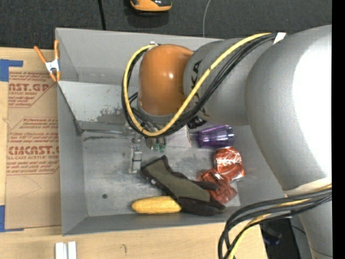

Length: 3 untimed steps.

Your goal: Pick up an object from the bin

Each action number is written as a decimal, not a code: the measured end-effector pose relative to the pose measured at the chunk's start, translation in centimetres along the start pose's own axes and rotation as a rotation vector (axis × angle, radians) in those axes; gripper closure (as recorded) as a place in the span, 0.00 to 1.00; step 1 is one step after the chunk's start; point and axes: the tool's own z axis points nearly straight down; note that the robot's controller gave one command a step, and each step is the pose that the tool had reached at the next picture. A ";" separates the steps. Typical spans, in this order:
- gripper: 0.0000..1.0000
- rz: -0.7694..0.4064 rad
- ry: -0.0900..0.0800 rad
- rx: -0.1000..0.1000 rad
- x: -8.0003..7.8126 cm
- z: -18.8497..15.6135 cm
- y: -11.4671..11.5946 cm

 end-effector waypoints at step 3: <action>0.00 -0.322 -0.006 0.000 1.8 5.2 -7.7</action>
Offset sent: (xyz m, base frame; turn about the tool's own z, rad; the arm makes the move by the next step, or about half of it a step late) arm -0.0303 -0.0441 -0.0604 -0.2319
